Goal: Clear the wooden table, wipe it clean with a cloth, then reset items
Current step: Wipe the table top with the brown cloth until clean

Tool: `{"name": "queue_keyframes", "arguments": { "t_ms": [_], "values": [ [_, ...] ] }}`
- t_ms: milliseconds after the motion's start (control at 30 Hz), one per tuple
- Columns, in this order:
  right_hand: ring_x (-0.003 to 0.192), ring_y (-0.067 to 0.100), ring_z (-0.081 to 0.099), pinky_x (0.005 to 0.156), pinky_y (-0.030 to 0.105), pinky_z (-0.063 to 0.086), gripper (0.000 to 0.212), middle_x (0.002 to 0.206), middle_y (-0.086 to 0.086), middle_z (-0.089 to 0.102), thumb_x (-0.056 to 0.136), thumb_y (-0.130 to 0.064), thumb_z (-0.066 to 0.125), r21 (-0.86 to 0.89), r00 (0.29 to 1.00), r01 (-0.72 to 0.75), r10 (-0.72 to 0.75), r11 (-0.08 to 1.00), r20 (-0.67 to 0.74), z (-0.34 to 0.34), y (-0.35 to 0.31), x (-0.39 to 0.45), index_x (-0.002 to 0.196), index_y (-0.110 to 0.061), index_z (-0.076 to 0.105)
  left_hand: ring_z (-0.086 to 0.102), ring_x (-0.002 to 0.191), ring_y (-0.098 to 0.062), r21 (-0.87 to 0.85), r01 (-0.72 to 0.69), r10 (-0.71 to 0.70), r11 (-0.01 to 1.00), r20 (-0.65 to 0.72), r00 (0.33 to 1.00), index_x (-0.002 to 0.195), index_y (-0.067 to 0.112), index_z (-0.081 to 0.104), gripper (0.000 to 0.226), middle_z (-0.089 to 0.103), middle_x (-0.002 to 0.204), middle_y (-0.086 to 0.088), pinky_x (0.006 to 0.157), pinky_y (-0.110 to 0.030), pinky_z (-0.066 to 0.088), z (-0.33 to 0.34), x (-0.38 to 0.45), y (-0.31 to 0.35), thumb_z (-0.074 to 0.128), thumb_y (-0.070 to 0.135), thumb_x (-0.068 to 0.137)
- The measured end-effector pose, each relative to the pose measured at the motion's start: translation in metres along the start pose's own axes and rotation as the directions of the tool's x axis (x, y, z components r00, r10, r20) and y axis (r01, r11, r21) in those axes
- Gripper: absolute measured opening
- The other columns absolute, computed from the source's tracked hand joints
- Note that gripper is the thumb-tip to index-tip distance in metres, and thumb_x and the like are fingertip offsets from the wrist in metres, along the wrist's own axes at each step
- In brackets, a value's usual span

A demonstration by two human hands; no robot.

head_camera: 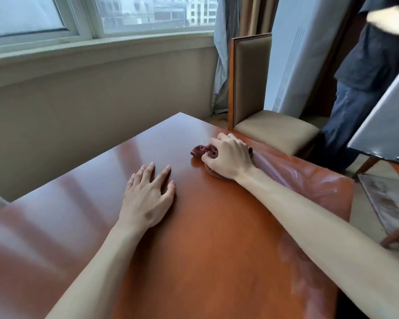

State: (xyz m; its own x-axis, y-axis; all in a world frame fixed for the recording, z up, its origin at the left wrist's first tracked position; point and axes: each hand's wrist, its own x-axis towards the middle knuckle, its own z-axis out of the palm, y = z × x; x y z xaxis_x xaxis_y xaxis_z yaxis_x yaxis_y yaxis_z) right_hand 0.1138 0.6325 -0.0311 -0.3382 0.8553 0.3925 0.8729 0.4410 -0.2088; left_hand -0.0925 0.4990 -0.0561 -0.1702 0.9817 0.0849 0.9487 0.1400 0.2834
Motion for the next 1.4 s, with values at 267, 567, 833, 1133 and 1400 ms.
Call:
{"name": "queue_keyframes", "arguments": {
  "t_ms": [267,567,833,1133,1400],
  "values": [
    [0.087,0.018,0.059,0.076,0.031,0.050,0.030,0.090,-0.008,0.064,0.084,-0.054,0.062,0.120,0.973,0.227,-0.221,0.966,-0.067,-0.056,-0.034,-0.164,0.091,-0.028,0.073,0.008,0.155,-0.024,-0.015,-0.026,0.026,1.000,0.018,0.999,0.157,0.041,0.026,0.056,0.016,0.168,-0.006,0.126,-0.042,0.006,-0.001,-0.001,-0.001,0.029,0.054,0.103],
    [0.099,0.036,0.063,0.076,0.037,0.045,0.031,0.098,0.007,0.066,0.087,-0.050,0.058,-0.032,0.981,-0.150,0.144,0.988,-0.130,0.019,0.054,0.053,0.097,-0.024,0.072,0.008,0.154,-0.018,-0.011,-0.018,0.018,1.000,-0.007,1.000,0.155,0.047,0.025,0.066,0.017,0.167,0.001,0.125,-0.039,0.010,0.005,0.004,-0.006,0.017,0.064,0.091],
    [0.103,0.037,0.061,0.083,0.040,0.047,0.030,0.103,0.007,0.067,0.086,-0.048,0.058,-0.035,0.959,-0.257,0.251,0.966,-0.131,0.036,0.060,0.102,0.096,-0.023,0.072,0.004,0.155,-0.015,0.010,0.011,-0.011,1.000,-0.003,1.000,0.155,0.050,0.022,0.057,0.014,0.168,0.004,0.126,-0.038,0.007,0.002,0.002,-0.002,0.018,0.061,0.099],
    [0.091,0.022,0.057,0.079,0.033,0.045,0.031,0.095,-0.009,0.065,0.083,-0.052,0.059,0.089,0.999,0.017,-0.014,0.996,-0.042,-0.041,-0.024,-0.118,0.101,-0.030,0.072,0.028,0.147,-0.033,0.054,-0.060,0.059,0.997,0.011,0.998,0.156,0.038,0.028,0.054,0.032,0.159,-0.014,0.121,-0.054,0.016,-0.007,0.006,0.026,0.032,0.045,0.103],
    [0.095,0.024,0.060,0.073,0.031,0.041,0.031,0.097,-0.005,0.067,0.086,-0.054,0.062,0.065,0.998,-0.031,0.034,0.997,-0.048,-0.030,0.001,-0.075,0.102,-0.031,0.074,0.012,0.153,-0.024,0.005,-0.160,0.160,0.987,0.014,0.987,0.153,0.050,0.030,0.070,0.026,0.162,0.000,0.125,-0.046,0.006,0.013,-0.022,0.036,0.015,0.070,0.088]
  ]
}}
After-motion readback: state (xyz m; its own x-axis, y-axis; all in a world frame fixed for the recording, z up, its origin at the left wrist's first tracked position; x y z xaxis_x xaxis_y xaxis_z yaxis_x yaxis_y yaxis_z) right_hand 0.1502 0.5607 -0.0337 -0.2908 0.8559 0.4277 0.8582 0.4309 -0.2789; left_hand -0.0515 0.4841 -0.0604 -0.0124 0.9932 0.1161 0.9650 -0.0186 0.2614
